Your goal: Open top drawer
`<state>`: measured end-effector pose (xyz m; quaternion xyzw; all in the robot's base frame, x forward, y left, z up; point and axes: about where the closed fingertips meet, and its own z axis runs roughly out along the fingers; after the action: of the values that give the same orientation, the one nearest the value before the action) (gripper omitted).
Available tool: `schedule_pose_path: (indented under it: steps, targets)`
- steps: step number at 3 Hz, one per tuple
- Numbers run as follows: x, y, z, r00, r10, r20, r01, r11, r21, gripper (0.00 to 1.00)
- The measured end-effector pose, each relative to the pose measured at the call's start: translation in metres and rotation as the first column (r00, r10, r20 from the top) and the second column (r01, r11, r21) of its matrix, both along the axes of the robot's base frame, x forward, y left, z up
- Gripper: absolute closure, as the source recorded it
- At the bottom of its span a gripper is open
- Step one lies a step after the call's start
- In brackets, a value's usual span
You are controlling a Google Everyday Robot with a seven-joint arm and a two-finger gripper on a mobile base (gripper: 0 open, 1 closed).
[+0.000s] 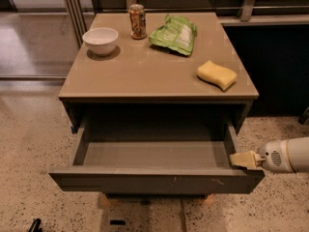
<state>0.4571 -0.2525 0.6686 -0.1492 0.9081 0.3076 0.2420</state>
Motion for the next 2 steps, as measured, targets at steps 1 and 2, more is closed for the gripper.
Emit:
schedule_pose_path:
  steps: [1, 2]
  targets:
    - [0.012, 0.004, 0.075, 0.9739, 0.054, 0.220, -0.063, 0.997, 0.033, 1.00]
    - [0.029, 0.012, 0.192, 0.8551, 0.089, 0.511, -0.124, 0.992, 0.033, 0.96]
